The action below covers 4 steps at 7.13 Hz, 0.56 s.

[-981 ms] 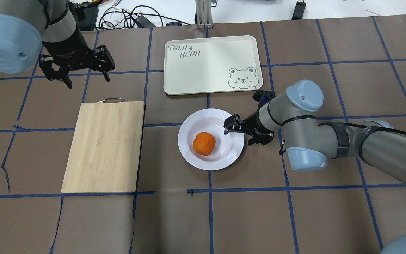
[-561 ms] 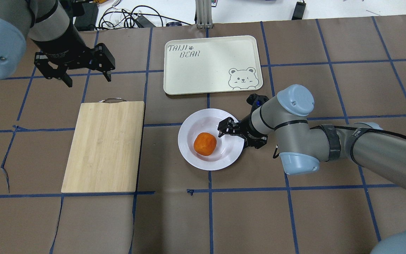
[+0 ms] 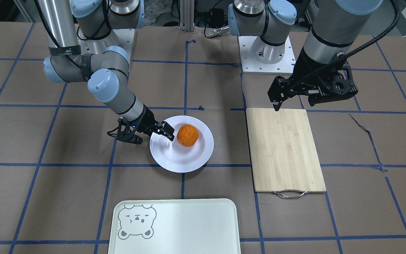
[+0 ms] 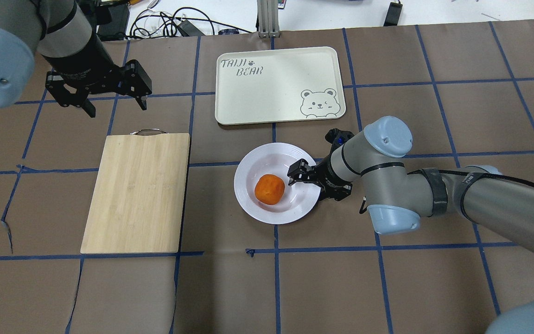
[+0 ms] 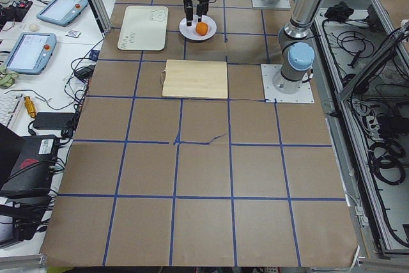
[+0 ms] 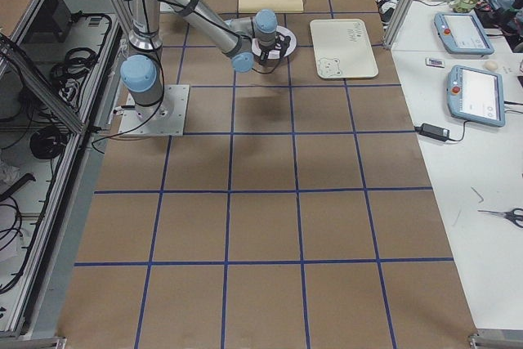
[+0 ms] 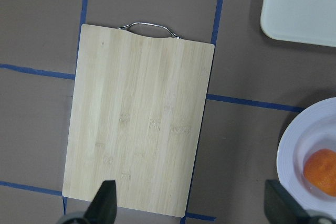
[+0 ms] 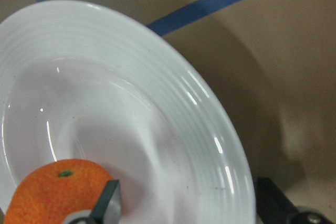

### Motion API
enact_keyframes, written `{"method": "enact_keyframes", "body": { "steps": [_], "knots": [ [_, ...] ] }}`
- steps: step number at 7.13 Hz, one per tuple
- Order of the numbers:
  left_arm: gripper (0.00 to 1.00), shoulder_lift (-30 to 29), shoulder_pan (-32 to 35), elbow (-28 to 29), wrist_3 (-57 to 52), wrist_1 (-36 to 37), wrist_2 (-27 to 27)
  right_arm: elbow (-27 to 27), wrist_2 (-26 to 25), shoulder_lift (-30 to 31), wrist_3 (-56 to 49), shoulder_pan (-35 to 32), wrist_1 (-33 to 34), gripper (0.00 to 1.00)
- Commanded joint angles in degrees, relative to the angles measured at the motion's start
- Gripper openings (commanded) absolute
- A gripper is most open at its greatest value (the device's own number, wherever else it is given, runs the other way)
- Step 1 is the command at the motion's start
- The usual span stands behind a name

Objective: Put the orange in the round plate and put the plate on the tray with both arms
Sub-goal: 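Grip the white plate rim with the right gripper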

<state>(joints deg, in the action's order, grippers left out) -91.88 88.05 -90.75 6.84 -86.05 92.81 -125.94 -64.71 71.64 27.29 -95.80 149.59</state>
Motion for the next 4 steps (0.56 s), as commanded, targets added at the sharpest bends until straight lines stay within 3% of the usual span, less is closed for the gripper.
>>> {"method": "enact_keyframes", "body": {
  "steps": [1,3,4],
  "knots": [
    [1.00,0.6,-0.2,-0.2,-0.1,-0.1,0.4,-0.3,0.2,-1.2,0.0,0.0,0.1,0.80],
    [1.00,0.6,-0.1,-0.2,-0.1,-0.3,0.3,-0.3,0.2,-1.2,0.0,0.0,0.1,0.59],
    [1.00,0.7,-0.2,-0.1,-0.1,-0.2,0.3,-0.1,0.2,-1.2,0.0,0.0,0.0,0.41]
  ]
}}
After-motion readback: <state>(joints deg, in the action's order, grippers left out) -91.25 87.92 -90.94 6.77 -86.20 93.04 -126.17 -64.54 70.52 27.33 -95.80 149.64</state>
